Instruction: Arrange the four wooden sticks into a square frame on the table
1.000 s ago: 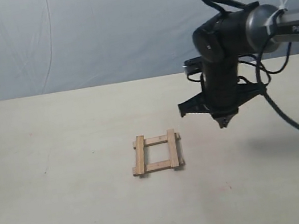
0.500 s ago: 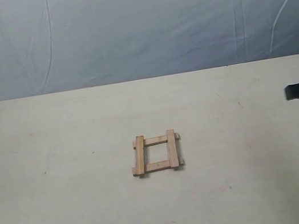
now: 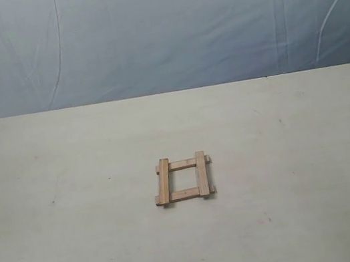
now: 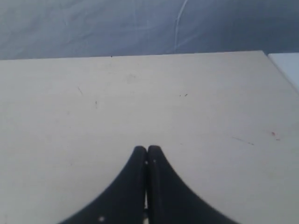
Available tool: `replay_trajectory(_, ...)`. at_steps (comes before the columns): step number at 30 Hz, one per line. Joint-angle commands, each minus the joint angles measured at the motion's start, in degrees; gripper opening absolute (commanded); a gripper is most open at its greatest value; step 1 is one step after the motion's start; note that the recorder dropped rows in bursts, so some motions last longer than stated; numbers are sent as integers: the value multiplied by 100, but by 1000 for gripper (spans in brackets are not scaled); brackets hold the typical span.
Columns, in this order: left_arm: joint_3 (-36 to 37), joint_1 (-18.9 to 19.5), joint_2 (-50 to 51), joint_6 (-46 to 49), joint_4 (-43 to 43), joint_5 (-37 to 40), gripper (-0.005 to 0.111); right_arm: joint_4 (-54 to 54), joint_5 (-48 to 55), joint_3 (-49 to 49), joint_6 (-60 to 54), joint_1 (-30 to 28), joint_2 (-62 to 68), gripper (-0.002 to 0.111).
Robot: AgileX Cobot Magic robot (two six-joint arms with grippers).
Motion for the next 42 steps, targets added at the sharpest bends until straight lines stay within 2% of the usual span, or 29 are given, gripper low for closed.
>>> replay_trajectory(1, 18, 20, -36, 7, 165, 10, 0, -116, 493, 272, -12, -37, -996, -1)
replay_trajectory(5, 18, 20, -36, 7, 165, 10, 0, -103, 1029, 811, -12, -206, -2045, -1)
replay_trajectory(10, 18, 20, -36, 7, 165, 10, 0, 656, 730, 1339, -12, -471, -3057, -1)
replay_trajectory(19, 18, 69, -36, 7, 367, 127, 0, 682, 918, 1691, -12, -460, -3076, -1)
replay_trajectory(22, 18, 453, -36, 7, 413, 167, 0, 682, 901, 1691, -12, -460, -3076, -1)
replay_trajectory(25, 18, 900, -36, 34, 432, 579, 0, 657, 843, 1691, -200, -460, -3076, -1)
replay_trajectory(28, 18, 1126, -36, 32, 540, 806, 0, 720, 606, 1691, -638, -460, -3076, -1)
replay_trajectory(33, 18, 1047, -36, 298, 573, 885, 0, 954, 435, 1691, -1360, -460, -3076, -1)
replay_trajectory(37, 18, 973, -36, 497, 549, 1313, 0, 954, 451, 1691, -1366, -460, -3076, -1)
replay_trajectory(42, 18, 973, -36, 487, 447, 1291, 0, 959, 454, 1691, -1356, -460, -3076, -1)
